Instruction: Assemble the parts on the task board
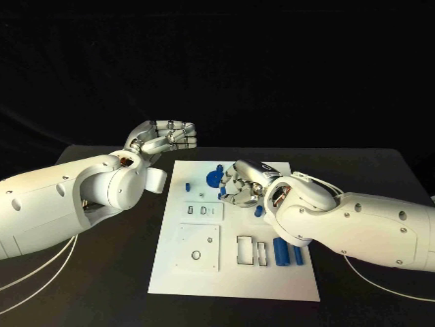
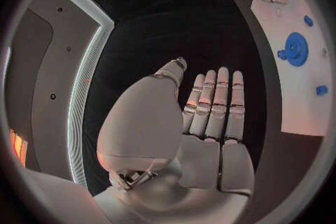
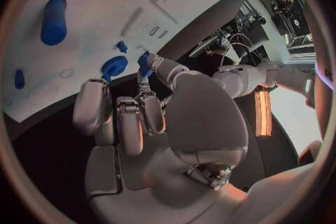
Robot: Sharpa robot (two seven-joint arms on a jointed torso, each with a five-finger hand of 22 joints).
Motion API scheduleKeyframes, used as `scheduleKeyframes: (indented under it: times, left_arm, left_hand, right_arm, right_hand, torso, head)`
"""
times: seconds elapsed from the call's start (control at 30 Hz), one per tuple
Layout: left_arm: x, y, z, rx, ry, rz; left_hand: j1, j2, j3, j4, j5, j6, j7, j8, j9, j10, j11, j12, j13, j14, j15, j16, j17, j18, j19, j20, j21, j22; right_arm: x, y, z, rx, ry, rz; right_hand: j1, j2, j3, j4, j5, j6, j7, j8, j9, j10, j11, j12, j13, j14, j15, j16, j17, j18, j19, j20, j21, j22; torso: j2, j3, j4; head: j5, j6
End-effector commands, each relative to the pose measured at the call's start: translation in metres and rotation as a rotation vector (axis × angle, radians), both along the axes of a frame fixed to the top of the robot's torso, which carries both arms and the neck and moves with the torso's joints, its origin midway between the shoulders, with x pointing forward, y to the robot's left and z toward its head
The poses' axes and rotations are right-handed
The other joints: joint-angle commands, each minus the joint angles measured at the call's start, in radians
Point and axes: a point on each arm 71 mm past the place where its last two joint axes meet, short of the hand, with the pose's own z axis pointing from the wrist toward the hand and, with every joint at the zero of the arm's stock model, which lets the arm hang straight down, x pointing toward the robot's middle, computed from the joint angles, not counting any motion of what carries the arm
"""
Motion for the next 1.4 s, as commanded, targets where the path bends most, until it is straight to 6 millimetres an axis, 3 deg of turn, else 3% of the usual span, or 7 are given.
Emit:
scheduleKeyframes:
  times: [0.03,0.3,0.67,1.4]
  left_arm:
    - [0.0,-0.004,0.0,-0.004,0.003,-0.019]
    - [0.0,-0.006,-0.001,-0.004,0.006,-0.023]
    - [0.0,-0.007,-0.001,-0.004,0.009,-0.027]
    - [0.0,-0.006,-0.001,-0.003,0.009,-0.028]
  left_hand:
    - [-0.003,-0.005,0.005,-0.002,-0.003,-0.005,-0.001,-0.006,0.001,0.0,0.006,-0.004,0.001,0.001,0.007,-0.004,0.001,0.011,-0.004,-0.001,-0.005,-0.001]
    - [-0.004,-0.005,0.005,-0.002,-0.004,-0.005,-0.001,-0.006,0.001,0.0,0.006,-0.004,0.001,0.0,0.008,-0.005,0.001,0.011,-0.004,0.0,-0.005,-0.001]
    - [-0.004,-0.005,0.005,-0.002,-0.004,-0.005,-0.001,-0.006,0.001,0.0,0.006,-0.004,0.001,0.0,0.008,-0.006,0.001,0.011,-0.004,0.0,-0.006,-0.001]
    - [-0.005,-0.006,0.005,-0.002,-0.004,-0.005,-0.001,-0.006,0.001,0.0,0.006,-0.004,0.001,-0.001,0.008,-0.008,0.002,0.011,-0.004,0.0,-0.006,-0.002]
  right_arm:
    - [-0.001,0.005,-0.007,-0.065,-0.017,-0.016]
    - [-0.009,0.026,-0.022,-0.077,-0.004,0.016]
    - [-0.009,0.038,-0.031,-0.091,0.0,0.027]
    - [-0.009,0.042,-0.039,-0.114,0.011,0.037]
  right_hand:
    - [-0.011,0.0,0.004,0.004,0.005,0.027,-0.02,0.014,0.025,0.005,0.0,0.007,0.04,0.102,-0.008,0.003,0.245,-0.017,0.002,-0.001,-0.003,0.0]
    - [-0.019,-0.006,0.004,0.008,0.009,0.028,-0.021,0.015,0.026,0.006,-0.002,0.008,0.041,0.102,-0.01,0.003,0.245,-0.016,0.003,-0.002,-0.004,0.0]
    - [-0.023,-0.013,0.004,0.009,0.013,0.028,-0.022,0.016,0.027,0.007,-0.003,0.008,0.042,0.102,-0.011,0.002,0.244,-0.016,0.002,-0.003,-0.006,-0.001]
    - [-0.035,-0.028,0.002,0.012,0.015,0.024,-0.022,0.014,0.028,0.005,-0.003,0.005,0.038,0.102,-0.012,0.002,0.244,-0.015,0.002,-0.005,-0.01,-0.002]
  torso:
    - [0.0,-0.0015,-0.0008]
    - [0.001,0.0026,0.0018]
    - [0.001,0.0032,0.0011]
    - [0.001,0.0024,0.0006]
  head:
    - [0.0,-0.003]
    - [0.0,-0.006]
    - [0.005,-0.011]
    - [0.009,-0.016]
